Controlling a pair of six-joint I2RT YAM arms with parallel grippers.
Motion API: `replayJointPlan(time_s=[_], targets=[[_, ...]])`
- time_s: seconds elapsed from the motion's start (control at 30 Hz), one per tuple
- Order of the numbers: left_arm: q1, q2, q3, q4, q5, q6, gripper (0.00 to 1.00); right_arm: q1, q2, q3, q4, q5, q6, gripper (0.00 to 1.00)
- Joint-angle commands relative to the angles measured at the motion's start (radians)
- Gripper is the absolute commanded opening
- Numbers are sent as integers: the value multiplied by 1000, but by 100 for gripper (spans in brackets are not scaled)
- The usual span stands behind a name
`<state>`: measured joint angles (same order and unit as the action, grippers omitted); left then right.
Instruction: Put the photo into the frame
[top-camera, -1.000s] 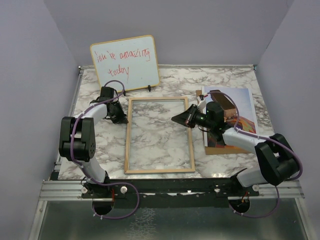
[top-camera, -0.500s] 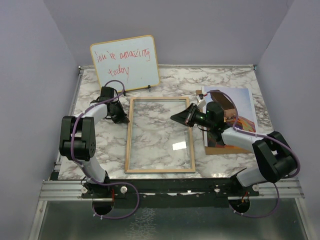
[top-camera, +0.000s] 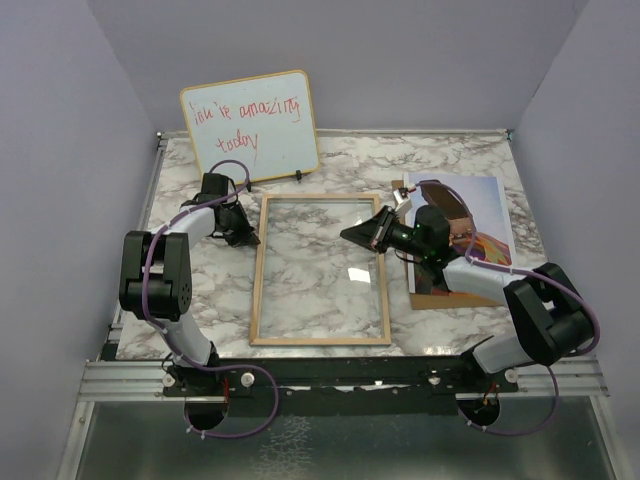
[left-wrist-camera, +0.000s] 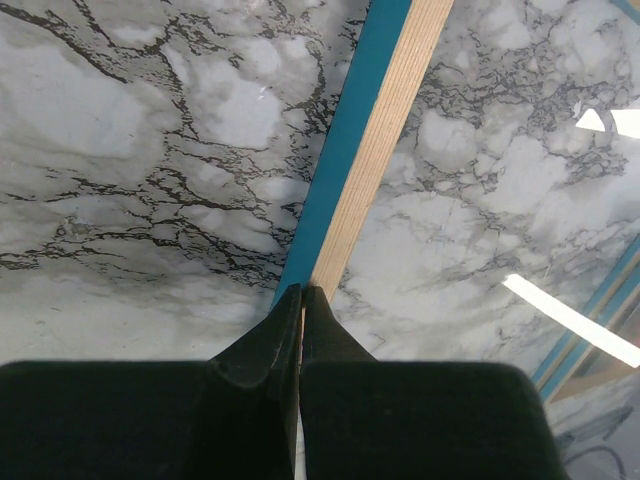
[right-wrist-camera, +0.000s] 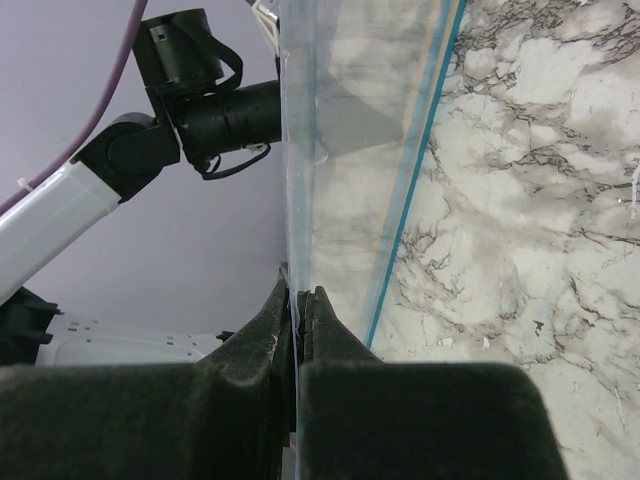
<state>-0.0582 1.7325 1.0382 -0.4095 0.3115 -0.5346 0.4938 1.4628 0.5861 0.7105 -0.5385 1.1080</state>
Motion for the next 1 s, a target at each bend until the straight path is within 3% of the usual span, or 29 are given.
replayJointPlan(time_s=[0.0,0.17,0.57,0.97], targets=[[-17,74,-36,-15,-25,3,0,10,4,-9,76,-55,23,1],[-17,76,-35,-14,-27,2,0,10,0,-18,108,-73,19,0],[-17,75,-37,-14,-25,2,0,10,12,-14,-173,72,-25,0],[-17,78,-34,-13,-8,8,0,10,2,-38,-277,152,-105,0]])
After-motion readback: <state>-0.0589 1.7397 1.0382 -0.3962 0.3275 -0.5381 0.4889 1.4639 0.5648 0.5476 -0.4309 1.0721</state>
